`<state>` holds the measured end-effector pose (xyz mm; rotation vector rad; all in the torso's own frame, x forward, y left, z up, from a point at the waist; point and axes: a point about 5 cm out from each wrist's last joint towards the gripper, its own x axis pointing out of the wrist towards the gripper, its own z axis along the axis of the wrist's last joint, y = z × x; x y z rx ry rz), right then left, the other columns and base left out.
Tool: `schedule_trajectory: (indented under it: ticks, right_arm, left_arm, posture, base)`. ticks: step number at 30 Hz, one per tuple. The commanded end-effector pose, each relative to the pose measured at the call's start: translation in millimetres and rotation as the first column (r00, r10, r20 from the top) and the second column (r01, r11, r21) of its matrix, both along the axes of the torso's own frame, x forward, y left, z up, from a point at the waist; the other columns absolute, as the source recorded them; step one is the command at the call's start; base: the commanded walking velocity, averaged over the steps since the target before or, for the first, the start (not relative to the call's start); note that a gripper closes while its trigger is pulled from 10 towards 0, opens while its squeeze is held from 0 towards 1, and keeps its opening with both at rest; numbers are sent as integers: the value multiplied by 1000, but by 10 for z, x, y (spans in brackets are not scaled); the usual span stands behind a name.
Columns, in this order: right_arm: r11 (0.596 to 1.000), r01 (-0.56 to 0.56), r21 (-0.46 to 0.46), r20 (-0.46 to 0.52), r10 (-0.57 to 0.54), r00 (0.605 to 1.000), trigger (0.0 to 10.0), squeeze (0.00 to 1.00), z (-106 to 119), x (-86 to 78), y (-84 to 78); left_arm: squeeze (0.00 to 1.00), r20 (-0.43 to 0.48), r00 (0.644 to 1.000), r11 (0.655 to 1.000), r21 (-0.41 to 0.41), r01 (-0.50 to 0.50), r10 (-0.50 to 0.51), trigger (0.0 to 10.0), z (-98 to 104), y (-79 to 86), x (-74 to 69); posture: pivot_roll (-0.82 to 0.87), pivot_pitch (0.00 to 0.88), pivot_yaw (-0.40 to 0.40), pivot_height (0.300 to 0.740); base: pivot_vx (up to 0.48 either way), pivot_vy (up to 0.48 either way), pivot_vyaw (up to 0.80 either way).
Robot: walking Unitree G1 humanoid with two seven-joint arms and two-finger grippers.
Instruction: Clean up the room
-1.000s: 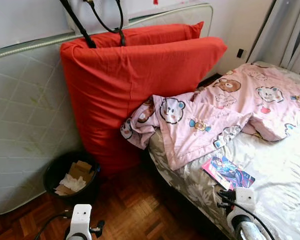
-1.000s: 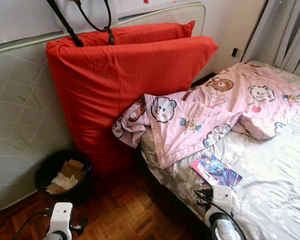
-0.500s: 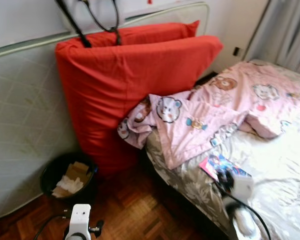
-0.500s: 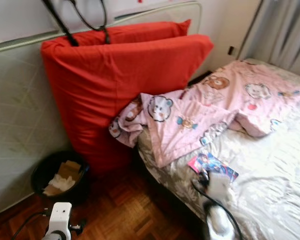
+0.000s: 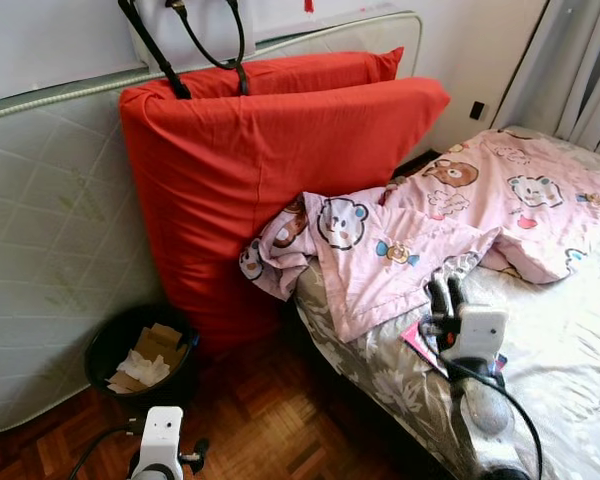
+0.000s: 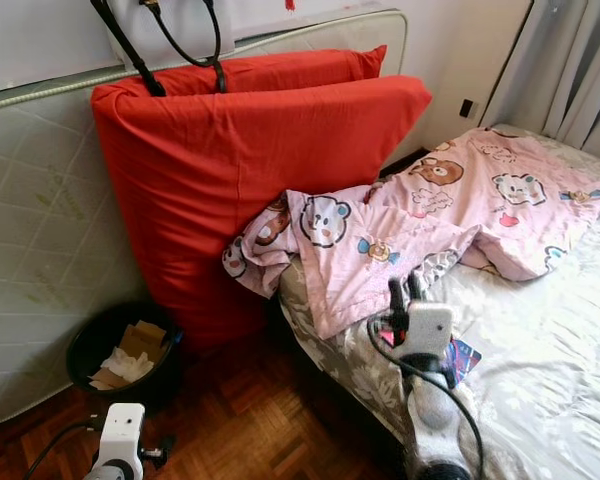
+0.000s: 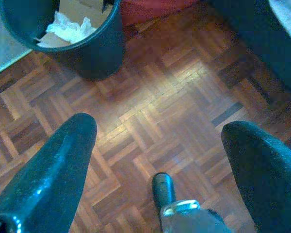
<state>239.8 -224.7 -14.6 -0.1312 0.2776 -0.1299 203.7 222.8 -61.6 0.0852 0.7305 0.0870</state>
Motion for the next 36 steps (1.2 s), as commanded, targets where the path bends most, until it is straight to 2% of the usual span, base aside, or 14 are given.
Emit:
schedule_trajectory:
  ticks: [1, 2, 4, 5, 6, 9, 12, 18, 19, 20, 21, 23, 27, 36]
  right_arm:
    - [999, 41, 2, -218, -40, 975, 10000, 0, -268, -256, -92]
    - [998, 57, 1, -288, -55, 956, 10000, 0, -366, -401, -133]
    - [996, 84, 9, -366, -75, 928, 10000, 0, -474, -576, -173]
    - [992, 127, 19, -443, -105, 891, 10000, 0, -583, -768, -184]
    - [988, 152, 30, -487, -118, 865, 10000, 0, -641, -862, -174]
    - [982, 181, 61, -522, -123, 844, 10000, 0, -690, -930, -141]
    - [976, 168, 138, -597, -54, 801, 10000, 0, -802, -1043, 72]
    - [957, 224, 184, -592, -74, 803, 10000, 0, -814, -1002, 193]
    - [948, 238, 210, -579, -76, 812, 10000, 553, -799, -945, 228]
    - [948, 238, 210, -579, -76, 812, 10000, 553, -799, -945, 228]
    - [944, 236, 232, -565, -67, 823, 10000, 1000, -780, -883, 259]
    - [943, 230, 239, -555, -62, 830, 10000, 1000, -759, -825, 270]
    - [949, 218, 227, -559, -56, 827, 10000, 1000, -789, -927, 259]
    - [954, 191, 232, -558, -30, 829, 10000, 1000, -809, -985, 312]
  left_arm:
    - [0, -2, 1000, 1000, -6, -5, 5, 10000, 0, 1, 3]
    - [0, -2, 1000, 1000, -5, -5, 5, 10000, 1, 2, 5]
    - [0, -3, 1000, 1000, -5, -5, 5, 10000, 3, 5, 8]
    - [0, -5, 1000, 1000, -3, -5, 5, 10000, 3, 9, 10]
    - [0, -6, 1000, 1000, -3, -5, 5, 10000, 3, 9, 10]
    - [0, -7, 1000, 1000, -3, -6, 6, 10000, 3, 10, 12]
    - [0, -10, 1000, 1000, -3, -8, 8, 10000, 6, 17, 17]
    - [0, -17, 1000, 1000, 1, -7, 7, 10000, 6, 23, 19]
    - [0, -18, 1000, 1000, 1, -7, 7, 10000, 6, 24, 20]
    - [0, -18, 1000, 1000, 1, -7, 7, 10000, 6, 24, 20]
    - [0, -19, 1000, 1000, -1, -8, 8, 10000, 6, 25, 21]
    - [0, -19, 1000, 1000, -2, -9, 9, 10000, 6, 25, 22]
    - [0, -19, 1000, 1000, -12, -20, 20, 10000, 3, 21, 19]
    - [0, -12, 999, 999, -32, -38, 38, 10000, 1, 11, 17]
  posture:
    - [-102, 0, -19, 740]
    - [-102, 0, -16, 740]
    - [-99, 0, -14, 740]
    - [-90, 0, -11, 740]
    - [-85, 0, -10, 740]
    - [-76, 0, -10, 740]
    - [-85, 0, -6, 740]
    - [-84, 0, 0, 740]
    - [-83, 0, 1, 740]
    - [-83, 0, 1, 740]
    - [-84, 0, 0, 740]
    - [-84, 0, 0, 740]
    - [-84, 0, -5, 740]
    - [-83, 0, -11, 740]
  base:
    - [0, 0, 0]
    - [0, 0, 0]
    - [0, 0, 0]
    - [0, 0, 0]
    - [0, 0, 0]
    - [0, 0, 0]
    - [0, 0, 0]
    - [0, 0, 0]
    - [0, 0, 0]
    - [0, 0, 0]
    - [0, 0, 0]
    - [0, 0, 0]
    - [0, 0, 0]
    - [0, 0, 0]
